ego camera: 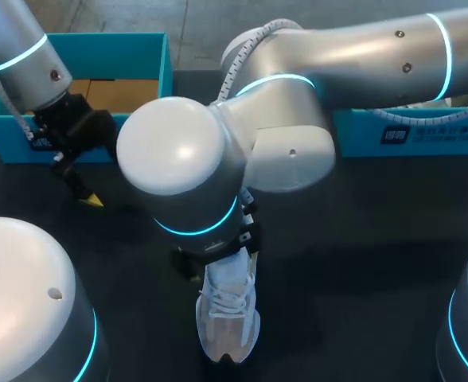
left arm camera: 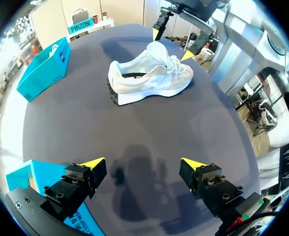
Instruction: Take the shoe out of the shoebox, open the shoe tongue, remove and reinsert the insole, then place the shoe into the shoebox
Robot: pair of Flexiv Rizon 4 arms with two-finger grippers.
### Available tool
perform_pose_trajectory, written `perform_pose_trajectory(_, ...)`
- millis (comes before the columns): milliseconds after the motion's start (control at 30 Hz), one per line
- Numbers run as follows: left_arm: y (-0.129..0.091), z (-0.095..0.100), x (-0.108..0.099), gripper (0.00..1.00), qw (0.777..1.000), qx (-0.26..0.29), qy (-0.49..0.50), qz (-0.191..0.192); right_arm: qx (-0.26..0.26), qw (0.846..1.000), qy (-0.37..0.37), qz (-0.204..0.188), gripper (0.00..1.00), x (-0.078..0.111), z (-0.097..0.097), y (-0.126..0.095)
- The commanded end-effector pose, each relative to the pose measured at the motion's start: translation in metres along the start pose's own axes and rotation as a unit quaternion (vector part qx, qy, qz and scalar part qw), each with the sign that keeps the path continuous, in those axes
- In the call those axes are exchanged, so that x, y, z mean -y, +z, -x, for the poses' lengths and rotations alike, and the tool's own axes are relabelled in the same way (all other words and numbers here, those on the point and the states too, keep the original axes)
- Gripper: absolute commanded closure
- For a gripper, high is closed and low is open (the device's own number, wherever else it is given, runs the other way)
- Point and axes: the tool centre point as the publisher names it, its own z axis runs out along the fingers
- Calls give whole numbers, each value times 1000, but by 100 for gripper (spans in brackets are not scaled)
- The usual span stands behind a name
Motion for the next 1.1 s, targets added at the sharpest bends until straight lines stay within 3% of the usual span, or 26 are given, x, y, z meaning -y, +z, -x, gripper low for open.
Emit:
perform_pose_trajectory(33,0,0,1,0,1000,0,0,2,-4,929,371,2,0,8,-3,1)
perform_pose_trajectory(233,0,0,1,0,1000,0,0,2,-18,930,366,4,0,6,-9,6)
perform_pose_trajectory(333,0,0,1,0,1000,0,0,2,-20,931,364,4,5,4,-10,7)
perform_pose_trajectory(433,0,0,1,0,1000,0,0,2,-20,931,364,4,17,4,-8,8)
perform_pose_trajectory(467,0,0,1,0,1000,0,0,2,-20,931,365,5,30,5,-7,7)
perform_pose_trajectory(500,0,0,1,0,1000,0,0,2,-17,931,366,6,36,5,-7,5)
perform_pose_trajectory(767,0,0,1,0,1000,0,0,2,-3,929,369,5,35,15,-6,-7)
perform_pose_trajectory(900,0,0,1,0,1000,0,0,2,-6,930,369,4,48,17,-6,-6)
perform_pose_trajectory(1100,0,0,1,0,1000,0,0,2,-10,931,366,4,55,17,-10,-7)
